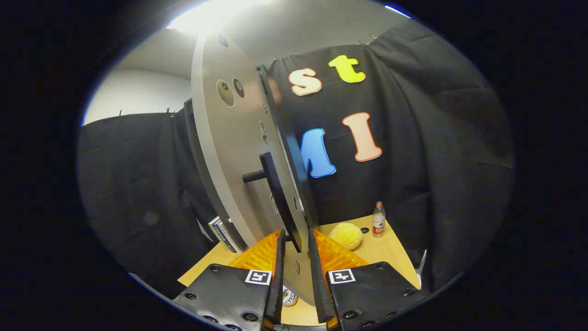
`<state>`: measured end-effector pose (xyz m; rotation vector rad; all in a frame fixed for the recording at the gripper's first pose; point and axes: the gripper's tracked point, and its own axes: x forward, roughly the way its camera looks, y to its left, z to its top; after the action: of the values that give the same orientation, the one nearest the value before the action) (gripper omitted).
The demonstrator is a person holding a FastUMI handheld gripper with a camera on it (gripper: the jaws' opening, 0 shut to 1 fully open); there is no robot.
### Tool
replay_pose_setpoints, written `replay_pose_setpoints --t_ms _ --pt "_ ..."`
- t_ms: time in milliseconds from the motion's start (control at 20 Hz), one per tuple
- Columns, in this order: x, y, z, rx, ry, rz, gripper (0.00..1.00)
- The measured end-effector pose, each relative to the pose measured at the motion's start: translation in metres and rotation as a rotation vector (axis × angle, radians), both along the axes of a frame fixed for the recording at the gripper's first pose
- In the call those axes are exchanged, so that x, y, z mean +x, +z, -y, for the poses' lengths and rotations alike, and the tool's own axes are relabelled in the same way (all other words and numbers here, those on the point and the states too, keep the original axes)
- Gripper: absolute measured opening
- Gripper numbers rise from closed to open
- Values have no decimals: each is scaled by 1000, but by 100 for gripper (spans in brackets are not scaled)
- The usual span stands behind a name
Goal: Open the shoe cabinet door, grab the shoes and put them into the shoe cabinet, then close the shoe cabinet door.
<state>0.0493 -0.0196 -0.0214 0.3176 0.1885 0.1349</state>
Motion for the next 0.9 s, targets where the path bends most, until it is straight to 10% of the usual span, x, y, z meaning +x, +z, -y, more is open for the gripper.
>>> replay_pose_setpoints --t_ms 350,900 --pt "-14 12 -6 -190 -125 95 90" --pt "-13 -19 -66 -321 142 -2 99"
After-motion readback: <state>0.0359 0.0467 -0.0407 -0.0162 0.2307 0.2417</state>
